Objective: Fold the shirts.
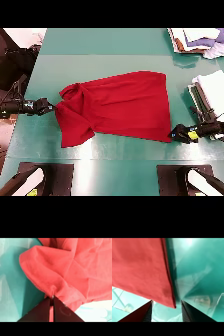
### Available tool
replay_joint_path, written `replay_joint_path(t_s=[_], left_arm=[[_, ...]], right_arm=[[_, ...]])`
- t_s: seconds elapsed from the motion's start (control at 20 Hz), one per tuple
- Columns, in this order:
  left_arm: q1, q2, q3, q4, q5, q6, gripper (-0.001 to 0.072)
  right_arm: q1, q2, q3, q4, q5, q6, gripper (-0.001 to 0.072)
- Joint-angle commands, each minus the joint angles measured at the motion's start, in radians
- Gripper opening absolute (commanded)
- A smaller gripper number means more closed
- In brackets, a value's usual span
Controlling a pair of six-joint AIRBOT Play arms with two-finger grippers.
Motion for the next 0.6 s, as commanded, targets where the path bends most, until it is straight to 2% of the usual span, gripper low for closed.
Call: replay_joint_path(t_s=[0.0,0.1,0.2,0.25,0.4,0.55], left_arm=[[0.0,0.001,0.004,0.001,0.001,0.0,0.0028],[0.0,0.001,0.004,0.001,-0.003,0.0,0.0028],[0.0,0.002,0.004,0.003,-0.016,0.0,0.0028],[0.0,0.005,0.004,0.013,-0.017,0.0,0.0028],[0.0,0.033,0.053,0.063,-0.031,-0.003,0.0027],[0.0,0.084,0.208,0.076,-0.059,-0.012,0.0027]], right_arm=[[0.038,-0.021,-0.029,-0.013,-0.047,0.003,0.0409],[0.07,-0.061,-0.014,-0.012,-0.041,0.003,0.0401],[0.111,-0.096,0.014,-0.015,-0.03,0.002,0.0099],[0.128,-0.103,0.034,-0.015,-0.029,0.002,0.0038],[0.156,-0.061,0.12,-0.015,-0.021,0.003,0.0021],[0.154,0.047,0.28,-0.014,-0.007,0.055,0.0021]])
